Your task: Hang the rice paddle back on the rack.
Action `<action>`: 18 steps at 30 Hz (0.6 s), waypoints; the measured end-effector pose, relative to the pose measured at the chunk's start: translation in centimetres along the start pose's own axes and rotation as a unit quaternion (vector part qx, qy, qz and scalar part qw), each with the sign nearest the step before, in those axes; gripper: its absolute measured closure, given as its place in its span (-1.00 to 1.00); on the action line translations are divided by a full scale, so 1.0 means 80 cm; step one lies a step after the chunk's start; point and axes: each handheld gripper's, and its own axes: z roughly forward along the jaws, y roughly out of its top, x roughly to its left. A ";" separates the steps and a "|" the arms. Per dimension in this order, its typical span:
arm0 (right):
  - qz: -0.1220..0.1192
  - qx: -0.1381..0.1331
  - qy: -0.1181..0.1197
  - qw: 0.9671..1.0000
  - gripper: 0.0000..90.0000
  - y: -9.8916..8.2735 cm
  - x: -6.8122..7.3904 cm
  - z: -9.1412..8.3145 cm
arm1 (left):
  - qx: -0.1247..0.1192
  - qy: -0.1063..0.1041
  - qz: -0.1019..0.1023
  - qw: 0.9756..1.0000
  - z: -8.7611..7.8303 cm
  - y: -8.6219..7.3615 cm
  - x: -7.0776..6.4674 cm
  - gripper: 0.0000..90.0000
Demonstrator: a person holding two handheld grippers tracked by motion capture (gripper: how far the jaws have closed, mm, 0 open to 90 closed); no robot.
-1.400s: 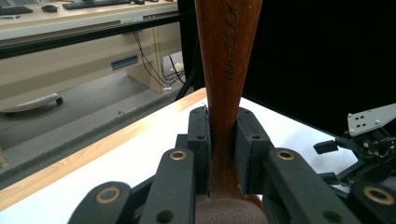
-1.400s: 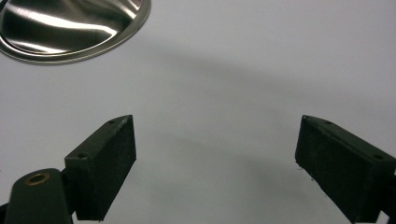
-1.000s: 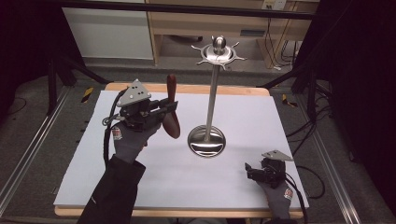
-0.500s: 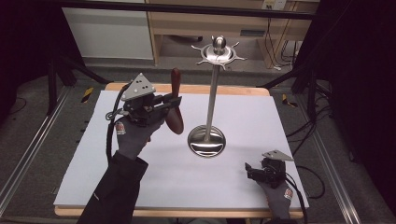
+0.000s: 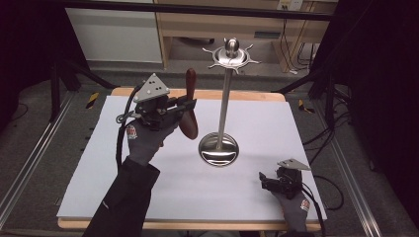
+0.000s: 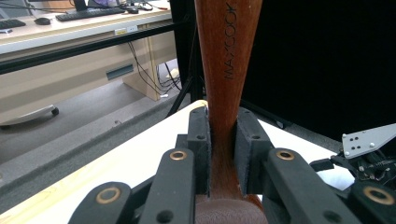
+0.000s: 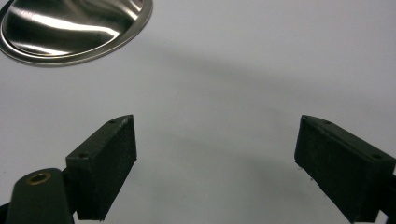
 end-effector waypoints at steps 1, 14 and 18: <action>-0.001 0.001 0.000 1.000 -0.71 0.000 0.000 0.000 | -0.001 0.000 0.000 1.000 0.000 0.001 0.000 0.72; -0.001 0.001 0.001 1.000 -0.71 0.000 0.000 0.000 | 0.002 -0.002 0.003 1.000 0.010 0.010 -0.001 0.72; 0.000 0.000 0.002 1.000 -0.71 0.000 0.000 0.000 | 0.004 0.000 0.003 1.000 0.014 0.012 0.000 0.72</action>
